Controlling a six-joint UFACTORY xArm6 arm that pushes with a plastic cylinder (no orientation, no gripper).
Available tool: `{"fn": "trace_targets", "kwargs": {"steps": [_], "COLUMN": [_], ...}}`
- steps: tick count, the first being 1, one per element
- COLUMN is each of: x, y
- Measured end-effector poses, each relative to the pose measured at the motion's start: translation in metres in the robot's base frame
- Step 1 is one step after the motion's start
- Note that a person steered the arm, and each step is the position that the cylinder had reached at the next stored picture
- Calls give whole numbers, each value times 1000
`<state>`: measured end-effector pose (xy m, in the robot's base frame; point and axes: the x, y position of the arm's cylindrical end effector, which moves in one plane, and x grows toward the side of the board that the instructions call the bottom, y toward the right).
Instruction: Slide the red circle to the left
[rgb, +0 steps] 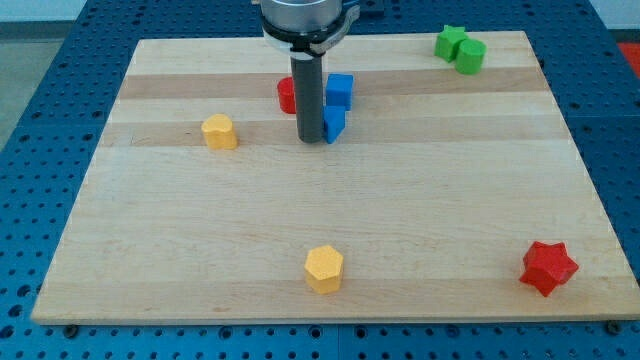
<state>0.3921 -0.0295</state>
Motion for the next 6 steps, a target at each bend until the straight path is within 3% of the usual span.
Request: {"fn": "trace_targets", "kwargs": {"steps": [2,6], "x": [-63,-79], "y": [8,-80]}}
